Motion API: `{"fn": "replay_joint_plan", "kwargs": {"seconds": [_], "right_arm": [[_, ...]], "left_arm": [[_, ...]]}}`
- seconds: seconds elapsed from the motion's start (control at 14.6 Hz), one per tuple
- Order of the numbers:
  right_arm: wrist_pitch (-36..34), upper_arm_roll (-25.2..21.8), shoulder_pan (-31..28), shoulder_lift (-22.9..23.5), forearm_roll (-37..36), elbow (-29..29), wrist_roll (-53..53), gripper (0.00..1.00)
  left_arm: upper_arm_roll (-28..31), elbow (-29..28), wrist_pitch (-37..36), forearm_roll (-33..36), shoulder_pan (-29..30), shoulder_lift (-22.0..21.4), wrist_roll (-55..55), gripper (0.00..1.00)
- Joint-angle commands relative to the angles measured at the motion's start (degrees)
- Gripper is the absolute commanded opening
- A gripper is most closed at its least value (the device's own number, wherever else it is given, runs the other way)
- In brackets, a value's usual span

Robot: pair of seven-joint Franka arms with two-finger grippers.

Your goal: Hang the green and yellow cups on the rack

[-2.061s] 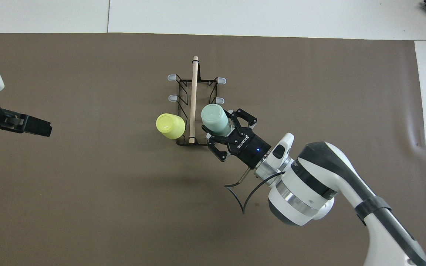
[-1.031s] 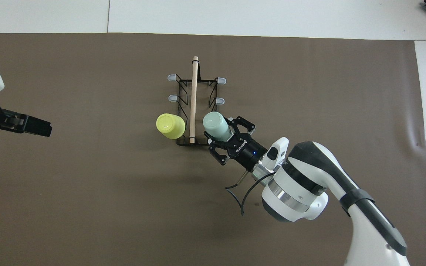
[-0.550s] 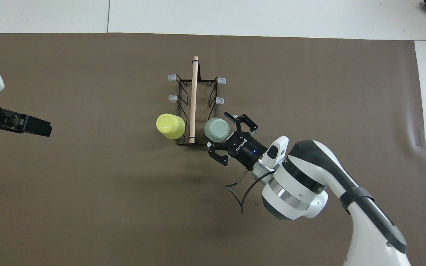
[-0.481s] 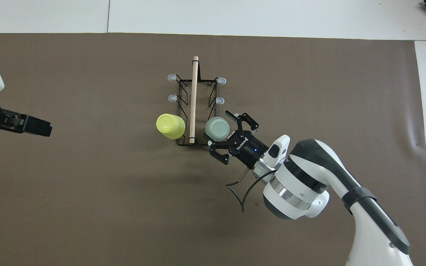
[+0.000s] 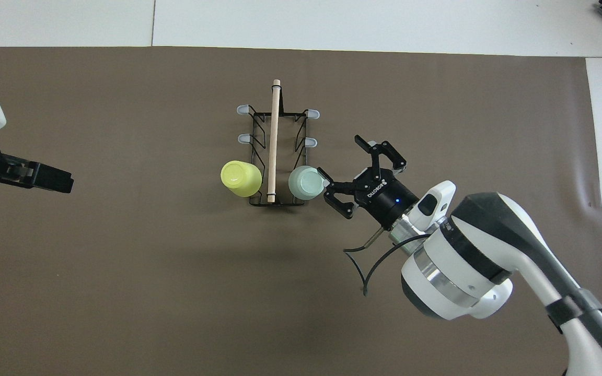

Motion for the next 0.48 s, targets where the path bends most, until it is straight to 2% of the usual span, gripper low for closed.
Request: {"fn": "replay_joint_plan", "kwargs": {"seconds": [0.0, 0.41], "right_arm": [[5.1, 0.3, -1.9, -1.3, -10.0, 2.3, 7.6, 1.00], [4.9, 0.0, -11.8, -0.3, -37.7, 3.1, 16.6, 1.00]], "left_arm": [[-0.4, -1.6, -0.3, 0.9, 0.6, -1.6, 0.0, 1.00], [-0.4, -1.6, -0.3, 0.9, 0.6, -1.6, 0.0, 1.00]]}}
